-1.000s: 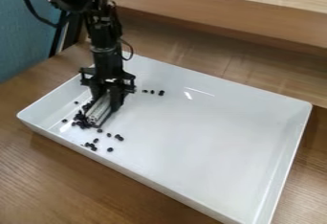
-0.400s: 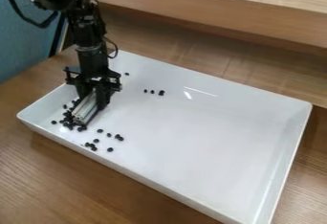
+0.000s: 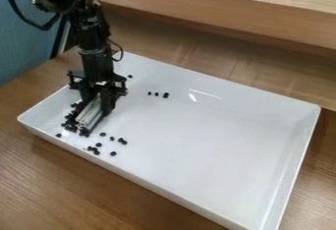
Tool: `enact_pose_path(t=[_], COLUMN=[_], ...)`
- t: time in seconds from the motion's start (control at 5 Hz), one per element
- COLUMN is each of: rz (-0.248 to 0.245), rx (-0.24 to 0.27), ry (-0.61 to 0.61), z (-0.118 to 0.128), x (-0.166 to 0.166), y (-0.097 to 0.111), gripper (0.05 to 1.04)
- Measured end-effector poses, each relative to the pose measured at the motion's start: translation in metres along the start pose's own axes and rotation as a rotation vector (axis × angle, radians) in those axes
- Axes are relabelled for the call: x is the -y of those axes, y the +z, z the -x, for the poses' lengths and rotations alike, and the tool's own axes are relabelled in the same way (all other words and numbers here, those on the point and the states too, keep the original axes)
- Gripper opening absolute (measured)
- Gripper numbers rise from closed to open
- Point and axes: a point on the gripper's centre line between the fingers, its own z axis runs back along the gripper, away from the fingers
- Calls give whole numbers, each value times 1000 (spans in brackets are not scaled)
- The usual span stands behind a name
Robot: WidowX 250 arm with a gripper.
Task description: Sweep into pile
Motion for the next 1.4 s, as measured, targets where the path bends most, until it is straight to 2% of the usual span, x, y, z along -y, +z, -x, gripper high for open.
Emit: enact_pose_path(t=[0.2, 0.4, 0.6, 0.8, 1.0, 1.2, 1.4], rz=[11, 6, -15, -28, -39, -54, -57], rx=[1, -20, -30, -25, 14, 14, 40], ry=[-30, -30, -52, -59, -56, -97, -126], z=[0, 1, 1, 0, -1, 4, 9], x=[17, 32, 37, 40, 47, 70, 89], y=[2, 3, 4, 4, 24, 39, 60], gripper=[452, 749, 986, 1001, 1001, 1001, 1001])
